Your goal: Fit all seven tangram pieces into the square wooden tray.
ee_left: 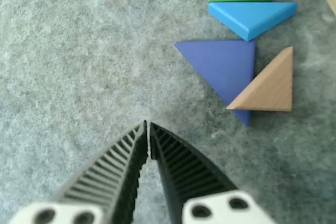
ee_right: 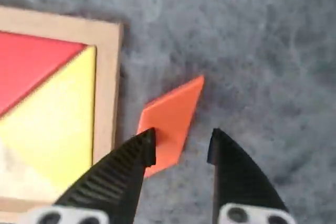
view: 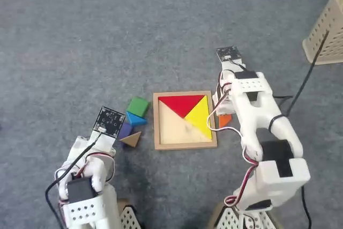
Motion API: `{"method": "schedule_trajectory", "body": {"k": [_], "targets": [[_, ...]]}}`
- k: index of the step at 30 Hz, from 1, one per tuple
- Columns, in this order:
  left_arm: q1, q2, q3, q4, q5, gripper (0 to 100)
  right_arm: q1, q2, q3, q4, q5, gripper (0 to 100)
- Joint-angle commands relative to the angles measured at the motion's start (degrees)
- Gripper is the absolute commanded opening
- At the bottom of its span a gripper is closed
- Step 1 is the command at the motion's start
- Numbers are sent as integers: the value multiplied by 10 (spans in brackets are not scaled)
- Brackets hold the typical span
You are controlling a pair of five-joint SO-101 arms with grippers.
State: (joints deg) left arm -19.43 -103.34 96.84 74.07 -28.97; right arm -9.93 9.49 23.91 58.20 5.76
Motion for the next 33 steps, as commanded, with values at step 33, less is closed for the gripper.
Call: {"method": "schedule_trajectory", "body": {"k": [33], "targets": [[-4,-7,-2,2,-6,13,-27,-15,10,-29,20,177]]}}
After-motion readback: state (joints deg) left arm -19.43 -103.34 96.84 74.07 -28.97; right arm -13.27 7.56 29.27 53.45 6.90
